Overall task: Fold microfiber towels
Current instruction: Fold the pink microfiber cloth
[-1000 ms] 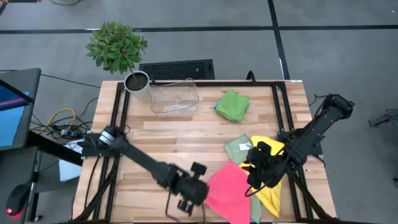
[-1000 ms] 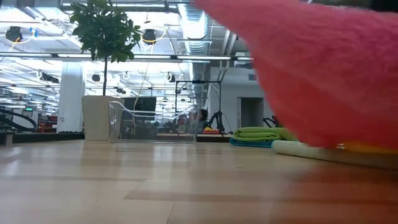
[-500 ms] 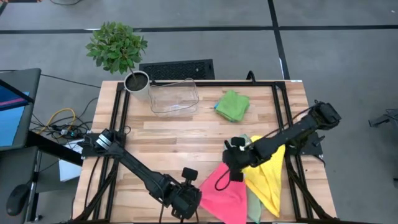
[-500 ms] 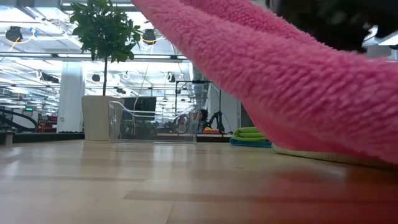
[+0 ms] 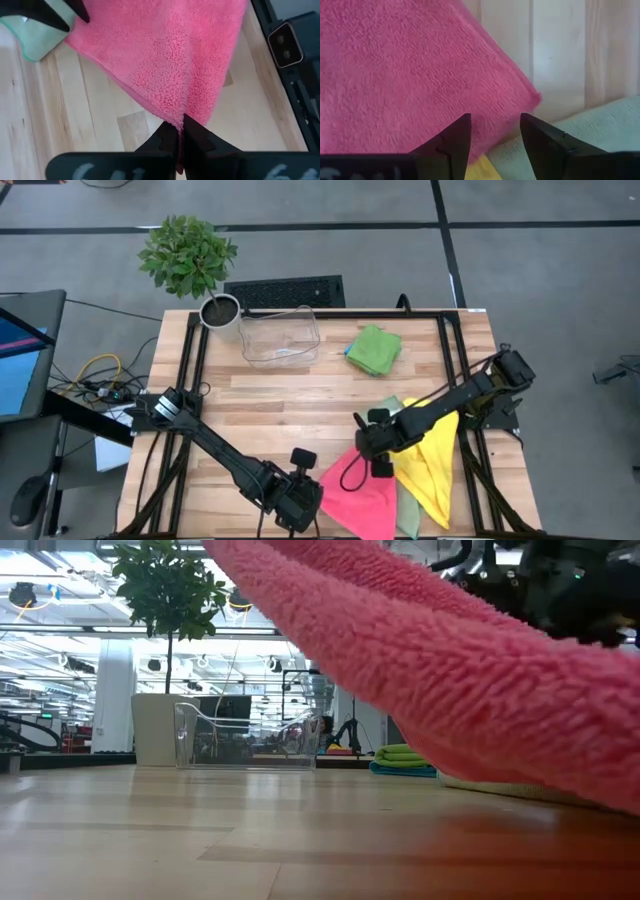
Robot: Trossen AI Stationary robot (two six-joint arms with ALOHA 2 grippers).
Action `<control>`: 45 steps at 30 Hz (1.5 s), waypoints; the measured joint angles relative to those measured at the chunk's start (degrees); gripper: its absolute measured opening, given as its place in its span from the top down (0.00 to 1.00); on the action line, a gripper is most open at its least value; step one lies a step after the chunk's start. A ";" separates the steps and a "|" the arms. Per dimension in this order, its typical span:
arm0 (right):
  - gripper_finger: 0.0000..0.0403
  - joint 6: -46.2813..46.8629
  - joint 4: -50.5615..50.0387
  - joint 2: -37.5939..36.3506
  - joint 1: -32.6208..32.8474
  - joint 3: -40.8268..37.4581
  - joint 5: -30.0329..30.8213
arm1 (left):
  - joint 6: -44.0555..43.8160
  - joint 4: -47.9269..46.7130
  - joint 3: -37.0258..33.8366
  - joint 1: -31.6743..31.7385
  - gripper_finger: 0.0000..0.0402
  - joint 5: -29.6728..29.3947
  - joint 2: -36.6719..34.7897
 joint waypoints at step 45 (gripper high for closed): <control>0.56 -7.29 9.86 7.75 -7.18 0.34 -3.19 | -0.24 -0.08 -0.05 -0.02 1.00 -0.31 0.03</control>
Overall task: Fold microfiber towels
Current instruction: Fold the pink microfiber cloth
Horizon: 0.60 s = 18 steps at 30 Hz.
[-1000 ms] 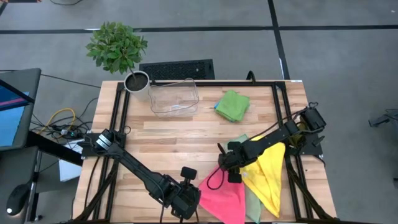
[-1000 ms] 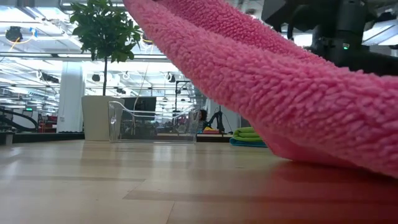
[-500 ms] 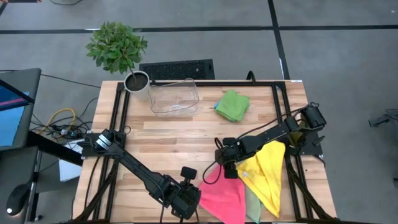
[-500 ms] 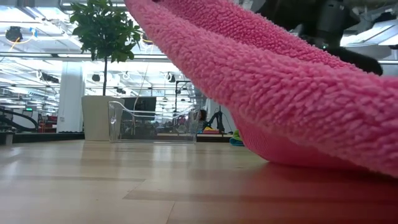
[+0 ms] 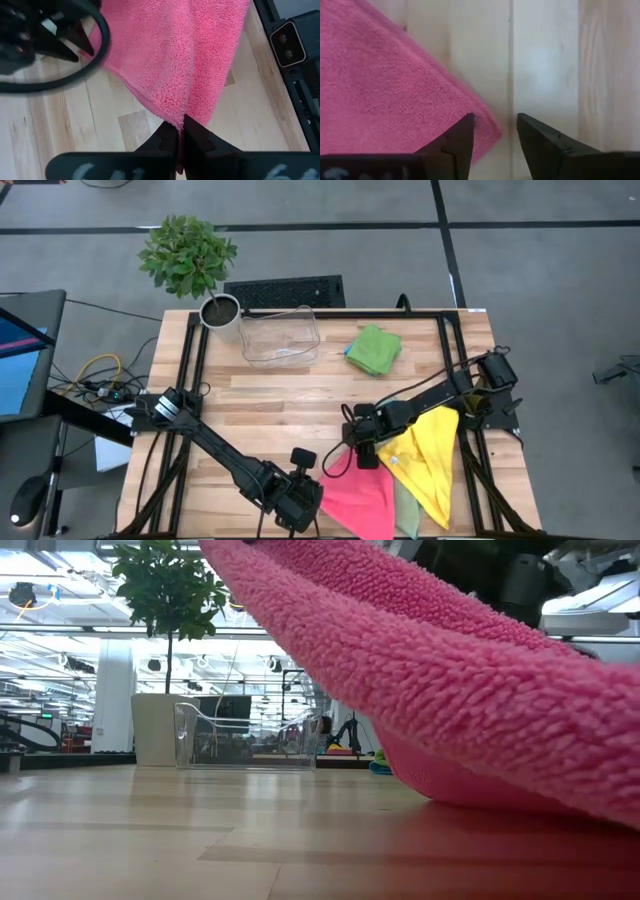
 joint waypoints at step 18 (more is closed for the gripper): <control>0.97 7.08 -10.74 -10.80 2.56 3.30 5.04 | -0.80 -5.24 0.00 -0.02 1.00 -4.17 -0.19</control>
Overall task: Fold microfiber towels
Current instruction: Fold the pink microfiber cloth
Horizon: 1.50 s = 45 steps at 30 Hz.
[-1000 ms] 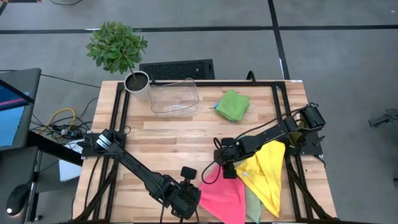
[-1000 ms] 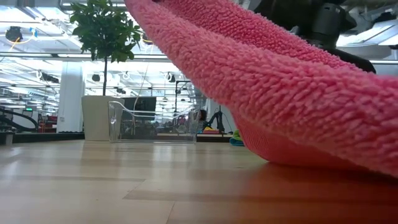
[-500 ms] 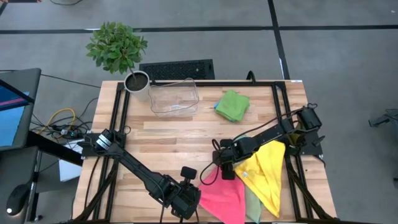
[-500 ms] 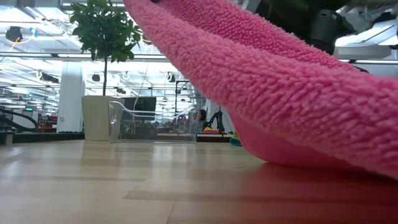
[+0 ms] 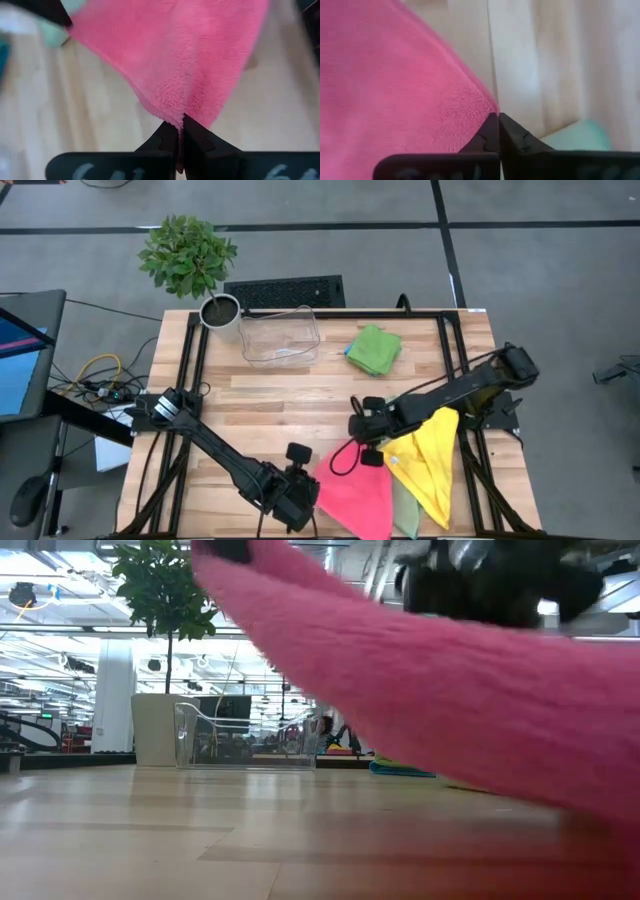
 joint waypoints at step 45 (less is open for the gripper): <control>0.98 -18.04 3.44 -12.01 -6.99 13.59 43.58 | -10.68 -27.64 -25.53 23.64 1.00 -29.14 -42.84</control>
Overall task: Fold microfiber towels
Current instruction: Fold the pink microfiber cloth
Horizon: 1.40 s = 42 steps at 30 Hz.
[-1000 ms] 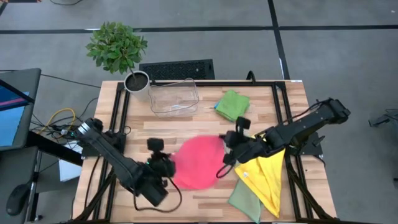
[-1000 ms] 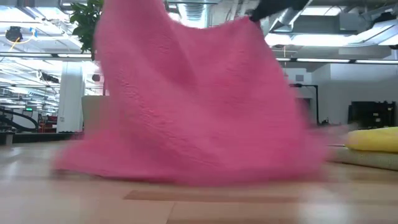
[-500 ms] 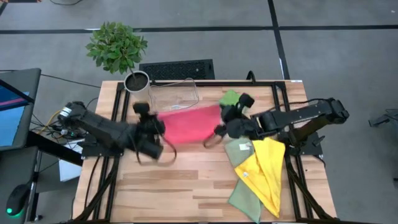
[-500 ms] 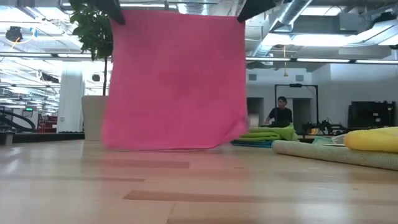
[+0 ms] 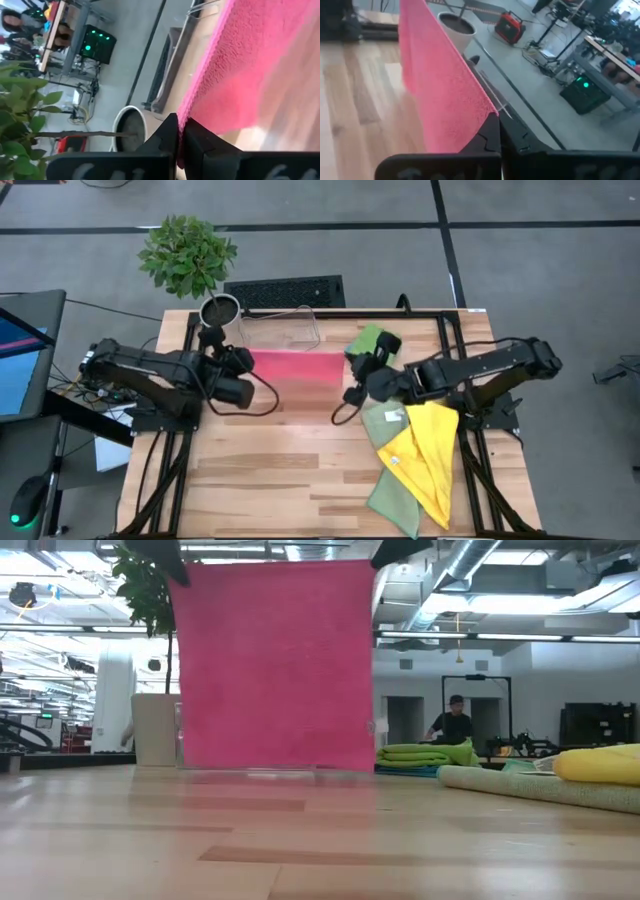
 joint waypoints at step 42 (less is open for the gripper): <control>0.97 49.07 -3.35 19.45 27.28 -4.59 -9.53 | -26.54 40.86 -22.49 -30.38 1.00 22.23 4.29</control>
